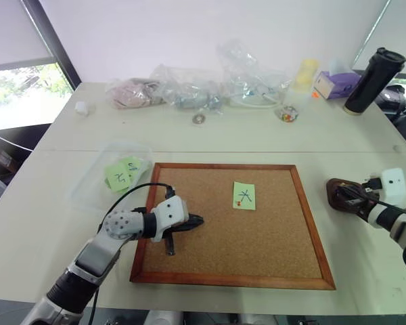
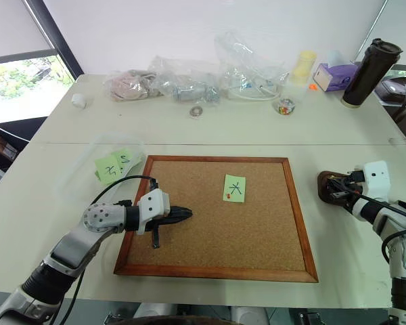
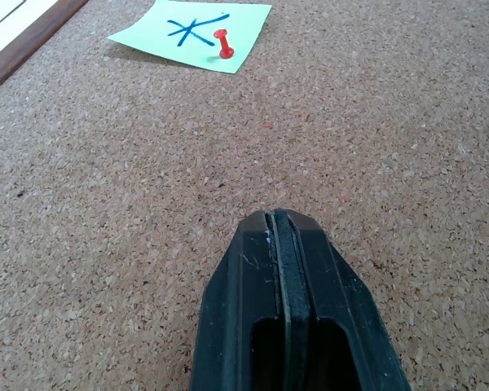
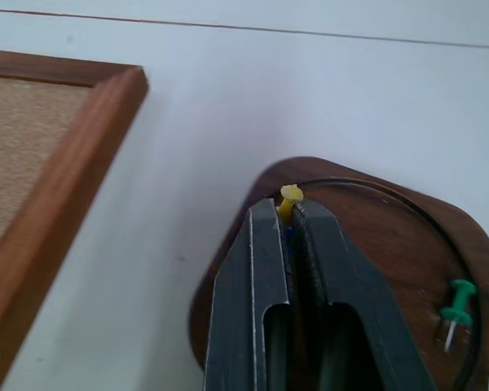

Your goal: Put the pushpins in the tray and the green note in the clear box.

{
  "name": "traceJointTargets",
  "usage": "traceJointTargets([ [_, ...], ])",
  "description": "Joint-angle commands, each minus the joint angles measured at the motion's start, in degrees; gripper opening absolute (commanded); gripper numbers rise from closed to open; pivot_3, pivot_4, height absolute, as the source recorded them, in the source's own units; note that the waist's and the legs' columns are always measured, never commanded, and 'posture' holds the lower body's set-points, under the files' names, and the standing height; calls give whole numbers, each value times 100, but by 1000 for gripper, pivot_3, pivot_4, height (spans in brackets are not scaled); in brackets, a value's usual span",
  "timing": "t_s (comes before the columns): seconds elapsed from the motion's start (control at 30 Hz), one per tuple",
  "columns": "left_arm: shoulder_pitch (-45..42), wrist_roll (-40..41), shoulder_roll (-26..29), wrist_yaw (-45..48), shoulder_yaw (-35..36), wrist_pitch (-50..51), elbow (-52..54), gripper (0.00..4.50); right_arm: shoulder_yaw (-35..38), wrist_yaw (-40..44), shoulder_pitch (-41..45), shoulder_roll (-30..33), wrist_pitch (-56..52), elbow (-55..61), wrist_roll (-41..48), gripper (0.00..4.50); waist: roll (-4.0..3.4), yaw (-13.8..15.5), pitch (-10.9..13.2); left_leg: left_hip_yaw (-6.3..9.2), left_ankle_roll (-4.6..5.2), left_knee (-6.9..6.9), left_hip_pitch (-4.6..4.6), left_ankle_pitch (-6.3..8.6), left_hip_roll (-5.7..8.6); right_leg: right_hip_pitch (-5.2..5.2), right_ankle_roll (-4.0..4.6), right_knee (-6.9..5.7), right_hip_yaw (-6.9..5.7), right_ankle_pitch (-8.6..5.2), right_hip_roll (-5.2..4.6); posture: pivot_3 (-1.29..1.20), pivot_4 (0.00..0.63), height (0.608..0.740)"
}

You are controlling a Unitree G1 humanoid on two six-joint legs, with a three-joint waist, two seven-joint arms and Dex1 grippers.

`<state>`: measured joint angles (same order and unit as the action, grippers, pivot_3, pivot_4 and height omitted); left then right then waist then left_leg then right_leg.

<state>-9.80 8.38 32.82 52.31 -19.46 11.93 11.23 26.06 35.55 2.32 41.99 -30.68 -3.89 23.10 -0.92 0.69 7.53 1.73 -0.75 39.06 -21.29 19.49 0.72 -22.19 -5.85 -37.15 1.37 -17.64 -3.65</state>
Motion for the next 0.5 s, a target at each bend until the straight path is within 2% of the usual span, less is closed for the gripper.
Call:
traceJointTargets([
  [0.03,193,-293,58,21,-236,145,-378,0,203,-73,78,60,235,-186,-56,129,1,-1,0,0,0,0,0,0,0,0,0,0,0,0,0,0,150,740],
  [0.27,213,-341,65,60,-250,4,-501,0,236,42,32,157,277,-359,-30,129,0,-5,0,0,0,0,1,0,0,2,0,1,0,0,0,0,150,740],
  [0.3,212,-346,64,65,-255,-6,-509,0,242,60,16,163,273,-347,-18,702,0,-4,0,0,0,0,2,0,0,2,0,0,0,0,0,0,150,740],
  [0.4,206,-352,50,67,-266,-12,-519,0,296,14,-18,173,273,-277,-30,1878,-1,-4,-1,0,0,0,1,0,0,1,0,1,0,0,0,0,150,740],
  [0.5,192,-351,35,68,-264,-20,-545,0,380,55,-102,205,144,-69,71,3485,-2,-2,-1,0,0,0,1,0,0,2,0,1,1,0,0,0,150,740],
])
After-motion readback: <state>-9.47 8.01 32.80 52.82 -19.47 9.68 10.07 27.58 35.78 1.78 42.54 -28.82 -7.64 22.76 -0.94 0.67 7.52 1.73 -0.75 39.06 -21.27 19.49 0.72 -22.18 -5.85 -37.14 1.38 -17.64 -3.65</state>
